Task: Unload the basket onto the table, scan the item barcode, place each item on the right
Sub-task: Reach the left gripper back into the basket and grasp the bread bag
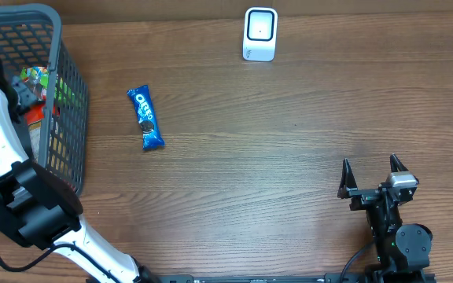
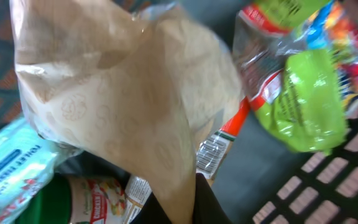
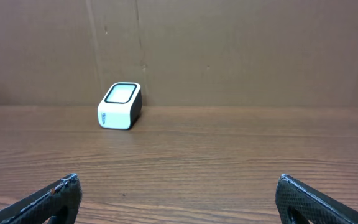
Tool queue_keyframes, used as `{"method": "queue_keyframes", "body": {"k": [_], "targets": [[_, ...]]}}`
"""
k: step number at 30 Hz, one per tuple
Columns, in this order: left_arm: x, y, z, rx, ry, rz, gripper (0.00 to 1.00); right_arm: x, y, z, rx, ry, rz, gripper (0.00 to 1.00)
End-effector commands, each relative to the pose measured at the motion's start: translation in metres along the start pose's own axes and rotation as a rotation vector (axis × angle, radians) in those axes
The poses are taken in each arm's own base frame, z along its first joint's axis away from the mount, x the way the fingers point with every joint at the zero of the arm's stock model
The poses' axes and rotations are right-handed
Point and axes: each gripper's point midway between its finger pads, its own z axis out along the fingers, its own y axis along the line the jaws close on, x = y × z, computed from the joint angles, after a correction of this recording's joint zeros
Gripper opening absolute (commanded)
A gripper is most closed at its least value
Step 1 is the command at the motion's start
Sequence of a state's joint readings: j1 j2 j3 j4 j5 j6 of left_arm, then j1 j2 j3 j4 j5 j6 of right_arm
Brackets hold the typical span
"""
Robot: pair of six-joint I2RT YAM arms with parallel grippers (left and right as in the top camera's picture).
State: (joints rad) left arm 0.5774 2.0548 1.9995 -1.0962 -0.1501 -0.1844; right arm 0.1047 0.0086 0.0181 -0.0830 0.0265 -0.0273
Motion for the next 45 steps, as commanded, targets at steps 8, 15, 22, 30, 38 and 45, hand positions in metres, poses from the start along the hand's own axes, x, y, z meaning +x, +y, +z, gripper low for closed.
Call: {"method": "queue_keyframes", "body": {"k": [8,15,22,30,38,45], "targets": [[-0.024,-0.025,-0.09,0.085,-0.2,0.008,0.04,0.003,-0.001,0.0,0.007,0.0,-0.006,1.0],[-0.033,-0.026,-0.156,0.131,-0.353,0.002,0.04,0.003,-0.001,0.0,0.007,0.0,-0.006,1.0],[-0.032,-0.02,-0.182,0.141,-0.403,-0.006,0.04,0.003,-0.001,0.0,0.007,0.0,-0.006,1.0],[-0.021,-0.022,-0.113,0.063,-0.235,-0.017,0.61,0.003,-0.001,0.0,0.007,0.0,-0.006,1.0],[0.017,-0.017,-0.011,-0.031,0.053,-0.039,0.75,0.003,-0.001,0.0,0.007,0.0,-0.006,1.0],[0.063,-0.016,0.064,-0.088,0.289,0.045,0.82,0.003,-0.002,0.0,0.008,0.0,-0.006,1.0]]}}
